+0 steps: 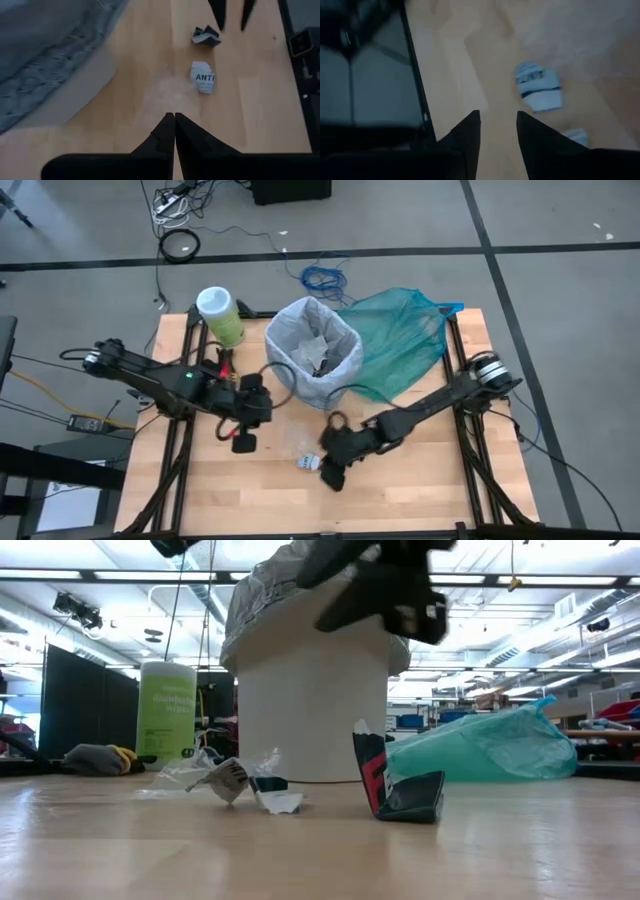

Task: Place trash/remove bag and relplace
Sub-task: Put the dark blue paper into the trash bin

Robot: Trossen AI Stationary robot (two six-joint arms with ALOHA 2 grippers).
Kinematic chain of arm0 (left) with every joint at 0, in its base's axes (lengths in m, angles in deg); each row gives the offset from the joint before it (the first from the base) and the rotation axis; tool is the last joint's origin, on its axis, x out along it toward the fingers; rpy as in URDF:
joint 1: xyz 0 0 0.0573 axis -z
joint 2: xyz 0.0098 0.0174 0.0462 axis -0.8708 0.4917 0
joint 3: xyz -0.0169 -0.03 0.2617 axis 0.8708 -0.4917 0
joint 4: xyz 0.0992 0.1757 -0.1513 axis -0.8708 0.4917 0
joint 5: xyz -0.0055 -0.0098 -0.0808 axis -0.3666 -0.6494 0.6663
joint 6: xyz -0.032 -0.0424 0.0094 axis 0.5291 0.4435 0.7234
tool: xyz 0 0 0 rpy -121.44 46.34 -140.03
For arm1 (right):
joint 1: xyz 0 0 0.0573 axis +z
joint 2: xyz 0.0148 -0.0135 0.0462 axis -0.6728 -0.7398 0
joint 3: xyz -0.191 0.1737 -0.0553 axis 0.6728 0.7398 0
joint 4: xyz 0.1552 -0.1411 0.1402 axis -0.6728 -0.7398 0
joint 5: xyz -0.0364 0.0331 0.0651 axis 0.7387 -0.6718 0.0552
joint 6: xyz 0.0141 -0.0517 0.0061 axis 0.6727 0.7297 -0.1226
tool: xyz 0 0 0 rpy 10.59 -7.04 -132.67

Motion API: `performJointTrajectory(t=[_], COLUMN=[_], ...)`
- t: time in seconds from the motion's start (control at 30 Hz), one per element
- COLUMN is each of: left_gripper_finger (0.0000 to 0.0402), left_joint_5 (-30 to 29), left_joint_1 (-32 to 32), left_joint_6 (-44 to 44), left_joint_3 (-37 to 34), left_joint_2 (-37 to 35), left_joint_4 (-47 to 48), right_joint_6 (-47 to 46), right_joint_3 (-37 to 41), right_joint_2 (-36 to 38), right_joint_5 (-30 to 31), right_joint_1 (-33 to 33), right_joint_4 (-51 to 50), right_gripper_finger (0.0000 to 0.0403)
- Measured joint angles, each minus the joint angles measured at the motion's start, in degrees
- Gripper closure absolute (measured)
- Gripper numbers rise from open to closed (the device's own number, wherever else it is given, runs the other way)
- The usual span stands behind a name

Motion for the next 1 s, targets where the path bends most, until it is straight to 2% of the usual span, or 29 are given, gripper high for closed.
performJointTrajectory(t=[0.1,0.23,0.37,0.53,0.67,1.0], left_gripper_finger=[0.0380,0.0380,0.0380,0.0380,0.0380,0.0380], left_joint_5=[-0.4,-1.8,-2.0,-2.5,-2.8,-3.0], left_joint_1=[0.0,0.1,0.3,0.7,0.8,0.8], left_joint_6=[1.5,2.6,2.8,3.2,5.6,6.4], left_joint_3=[0.0,0.0,0.0,-0.9,-2.4,-5.8], left_joint_2=[-1.7,-3.0,-3.3,-3.2,-3.2,-3.2], left_joint_4=[1.5,2.1,1.9,1.6,2.1,1.7], right_joint_6=[9.6,28.1,45.8,62.0,65.5,66.9], right_joint_3=[-10.8,-21.3,-24.5,-24.9,-24.6,-24.6], right_joint_2=[-4.3,-6.5,-6.2,-6.3,-9.2,-14.9], right_joint_5=[-2.2,0.3,0.5,-3.2,-5.7,-5.7], right_joint_1=[0.0,0.8,0.3,0.2,0.3,0.0], right_joint_4=[-12.2,-26.0,-31.8,-31.7,-31.0,-31.3], right_gripper_finger=[0.0290,0.0293,0.0292,0.0277,0.0246,0.0161])
